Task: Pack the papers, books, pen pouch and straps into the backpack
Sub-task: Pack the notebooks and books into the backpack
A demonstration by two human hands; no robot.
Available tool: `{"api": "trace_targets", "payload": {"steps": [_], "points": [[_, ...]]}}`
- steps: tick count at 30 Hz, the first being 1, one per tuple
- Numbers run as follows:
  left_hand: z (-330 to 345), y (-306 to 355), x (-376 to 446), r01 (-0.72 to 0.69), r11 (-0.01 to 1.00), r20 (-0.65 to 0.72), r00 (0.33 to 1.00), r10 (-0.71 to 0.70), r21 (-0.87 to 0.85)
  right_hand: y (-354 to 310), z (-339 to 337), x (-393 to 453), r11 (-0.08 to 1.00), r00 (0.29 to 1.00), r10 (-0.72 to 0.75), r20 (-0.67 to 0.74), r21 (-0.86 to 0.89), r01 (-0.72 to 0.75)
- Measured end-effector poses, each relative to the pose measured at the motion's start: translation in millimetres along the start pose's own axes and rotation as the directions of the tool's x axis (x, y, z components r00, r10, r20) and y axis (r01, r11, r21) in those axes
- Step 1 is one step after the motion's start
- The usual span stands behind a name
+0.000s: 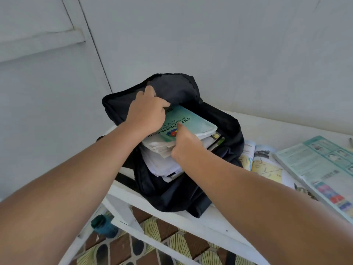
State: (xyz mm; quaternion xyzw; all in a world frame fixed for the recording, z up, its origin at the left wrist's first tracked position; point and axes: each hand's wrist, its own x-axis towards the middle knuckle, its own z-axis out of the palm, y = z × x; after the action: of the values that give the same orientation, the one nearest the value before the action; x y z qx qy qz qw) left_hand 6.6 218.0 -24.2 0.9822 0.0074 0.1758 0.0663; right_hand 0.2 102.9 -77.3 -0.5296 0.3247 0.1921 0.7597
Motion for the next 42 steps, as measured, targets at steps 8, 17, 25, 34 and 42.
{"api": "trace_targets", "payload": {"steps": [8, 17, 25, 34, 42], "points": [[-5.8, 43.2, -5.8, 0.060, 0.951, 0.221, 0.966, -0.131, 0.303, -6.8, -24.5, 2.5, 0.980, 0.982, -0.145, 0.125, -0.116, 0.159], [14.7, 220.1, -1.6, -0.185, 0.976, 0.287, 0.947, 0.146, 0.112, -81.0, -187.6, -3.1, 0.813, 0.810, -0.582, -0.070, -0.080, 0.577], [54.9, 392.4, -47.9, -0.308, 0.947, 0.749, 0.606, 0.267, -0.088, -119.2, -389.1, 1.9, 0.778, 0.717, -0.622, -0.315, -0.357, 0.517], [68.7, 421.3, -56.6, -0.333, 0.942, 0.820, 0.548, 0.167, 0.030, -119.2, -486.3, 9.9, 0.326, 0.691, -0.691, -0.213, -0.945, 0.034], [85.7, 413.5, -58.1, -0.266, 0.964, 0.808, 0.573, 0.138, 0.024, -136.8, -492.5, -4.3, 0.245, 0.746, -0.615, -0.256, -0.961, -0.128]]}}
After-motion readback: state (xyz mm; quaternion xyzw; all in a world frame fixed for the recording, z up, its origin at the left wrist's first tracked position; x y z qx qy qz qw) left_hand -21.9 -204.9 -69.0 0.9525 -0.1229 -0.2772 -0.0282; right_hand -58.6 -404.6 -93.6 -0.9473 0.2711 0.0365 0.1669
